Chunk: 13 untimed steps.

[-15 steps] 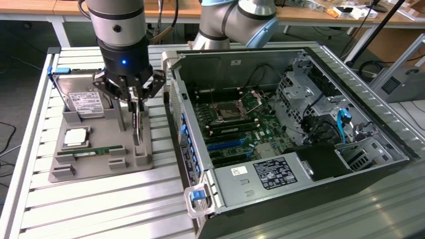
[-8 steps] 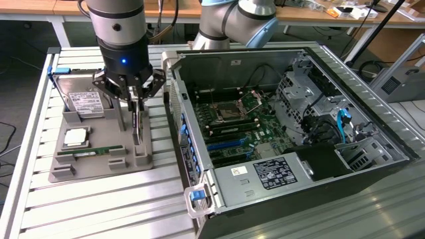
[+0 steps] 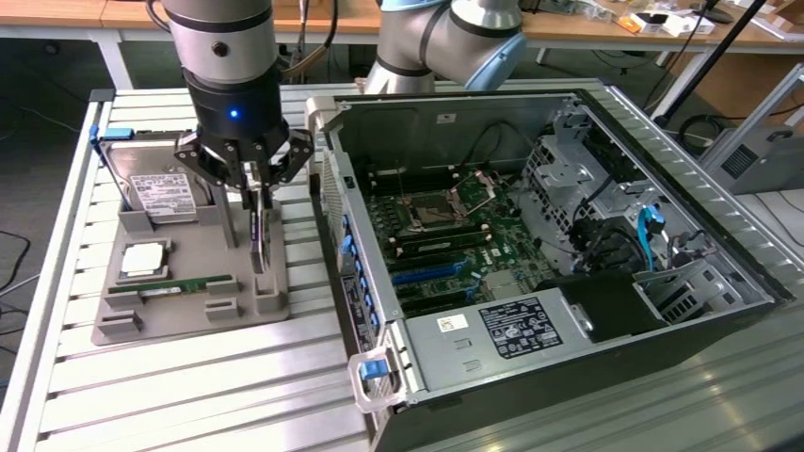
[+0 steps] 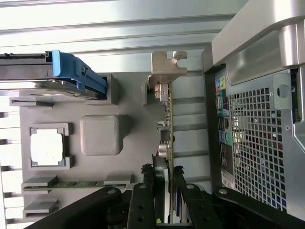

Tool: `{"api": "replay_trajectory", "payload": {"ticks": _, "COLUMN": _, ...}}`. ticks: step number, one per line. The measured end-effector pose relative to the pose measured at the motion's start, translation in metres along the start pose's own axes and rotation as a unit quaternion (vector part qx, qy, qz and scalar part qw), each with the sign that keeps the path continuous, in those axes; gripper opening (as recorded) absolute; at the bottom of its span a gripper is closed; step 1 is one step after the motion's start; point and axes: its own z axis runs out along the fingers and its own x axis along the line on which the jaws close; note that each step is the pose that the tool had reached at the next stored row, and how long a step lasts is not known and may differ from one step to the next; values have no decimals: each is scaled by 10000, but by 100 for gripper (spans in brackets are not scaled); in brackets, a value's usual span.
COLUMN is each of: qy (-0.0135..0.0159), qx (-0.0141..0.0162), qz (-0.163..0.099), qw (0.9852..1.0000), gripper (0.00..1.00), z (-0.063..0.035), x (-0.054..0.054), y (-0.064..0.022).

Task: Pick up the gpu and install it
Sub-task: 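Pick up the gpu and move the gpu toward the slot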

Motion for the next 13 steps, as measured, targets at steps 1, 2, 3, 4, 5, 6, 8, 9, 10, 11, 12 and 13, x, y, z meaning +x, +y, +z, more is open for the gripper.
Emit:
{"api": "replay_trajectory", "payload": {"ticks": 1, "qy": 0, "qx": 0, "qz": 0, "qw": 10000, "gripper": 27, "z": -2, "x": 0, "y": 0}}
{"api": "replay_trajectory", "payload": {"ticks": 2, "qy": 0, "qx": 0, "qz": 0, "qw": 10000, "gripper": 27, "z": -5, "x": 0, "y": 0}}
{"api": "replay_trajectory", "payload": {"ticks": 3, "qy": 0, "qx": 0, "qz": 0, "qw": 10000, "gripper": 27, "z": -7, "x": 0, "y": 0}}
{"api": "replay_trajectory", "payload": {"ticks": 4, "qy": 0, "qx": 0, "qz": 0, "qw": 10000, "gripper": 27, "z": -9, "x": 0, "y": 0}}
{"api": "replay_trajectory", "payload": {"ticks": 5, "qy": 0, "qx": 0, "qz": 0, "qw": 10000, "gripper": 27, "z": -12, "x": 0, "y": 0}}
{"api": "replay_trajectory", "payload": {"ticks": 6, "qy": 0, "qx": 0, "qz": 0, "qw": 10000, "gripper": 27, "z": -15, "x": 0, "y": 1}}
{"api": "replay_trajectory", "payload": {"ticks": 8, "qy": 0, "qx": 0, "qz": 0, "qw": 10000, "gripper": 27, "z": -21, "x": -1, "y": 1}}
{"api": "replay_trajectory", "payload": {"ticks": 9, "qy": 0, "qx": 0, "qz": 0, "qw": 10000, "gripper": 27, "z": -24, "x": -1, "y": 1}}
{"api": "replay_trajectory", "payload": {"ticks": 10, "qy": 0, "qx": 0, "qz": 0, "qw": 10000, "gripper": 27, "z": -27, "x": -1, "y": 1}}
{"api": "replay_trajectory", "payload": {"ticks": 11, "qy": 0, "qx": 0, "qz": 0, "qw": 10000, "gripper": 27, "z": -30, "x": -1, "y": 1}}
{"api": "replay_trajectory", "payload": {"ticks": 12, "qy": 0, "qx": 0, "qz": 0, "qw": 10000, "gripper": 27, "z": -32, "x": -1, "y": 1}}
{"api": "replay_trajectory", "payload": {"ticks": 13, "qy": 0, "qx": 0, "qz": 0, "qw": 10000, "gripper": 27, "z": -35, "x": -1, "y": 1}}
